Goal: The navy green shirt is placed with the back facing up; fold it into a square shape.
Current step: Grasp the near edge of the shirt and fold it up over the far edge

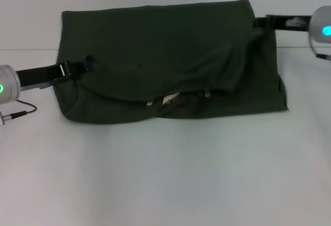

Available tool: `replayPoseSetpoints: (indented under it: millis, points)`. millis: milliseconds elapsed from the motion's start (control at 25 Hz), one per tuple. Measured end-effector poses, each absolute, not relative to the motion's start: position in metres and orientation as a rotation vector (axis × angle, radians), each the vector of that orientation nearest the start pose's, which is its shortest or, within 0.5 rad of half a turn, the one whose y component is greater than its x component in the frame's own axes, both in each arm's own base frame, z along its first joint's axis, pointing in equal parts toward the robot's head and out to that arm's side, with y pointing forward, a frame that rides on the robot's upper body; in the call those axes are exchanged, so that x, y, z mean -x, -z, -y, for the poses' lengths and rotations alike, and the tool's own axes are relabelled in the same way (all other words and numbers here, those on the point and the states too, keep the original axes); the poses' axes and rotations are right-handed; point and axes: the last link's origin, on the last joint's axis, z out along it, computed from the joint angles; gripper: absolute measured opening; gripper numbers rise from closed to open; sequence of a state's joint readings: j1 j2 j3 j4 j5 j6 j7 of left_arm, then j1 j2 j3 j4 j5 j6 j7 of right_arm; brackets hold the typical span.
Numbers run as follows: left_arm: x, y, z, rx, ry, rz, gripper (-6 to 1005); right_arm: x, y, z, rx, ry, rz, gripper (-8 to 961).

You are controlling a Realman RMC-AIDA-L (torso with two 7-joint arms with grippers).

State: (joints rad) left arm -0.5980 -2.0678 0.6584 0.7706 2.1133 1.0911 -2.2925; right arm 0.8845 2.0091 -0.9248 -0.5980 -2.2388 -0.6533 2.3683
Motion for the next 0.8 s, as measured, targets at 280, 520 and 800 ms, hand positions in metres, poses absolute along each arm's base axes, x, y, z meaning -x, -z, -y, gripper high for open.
replayPoseSetpoints:
  millis: [280,520,800]
  points:
    - [0.287,-0.046,-0.401,1.959,0.686,1.55,534,-0.224,-0.08,-0.448,2.094,-0.651,-1.372,449]
    - [0.297,-0.045,-0.383,2.075,0.619,1.508,535,-0.258,-0.071,-0.404,2.178,-0.7,-1.526,644]
    - [0.308,-0.038,-0.383,2.085,0.561,1.532,537,-0.272,-0.066,-0.396,2.156,-0.72,-1.567,714]
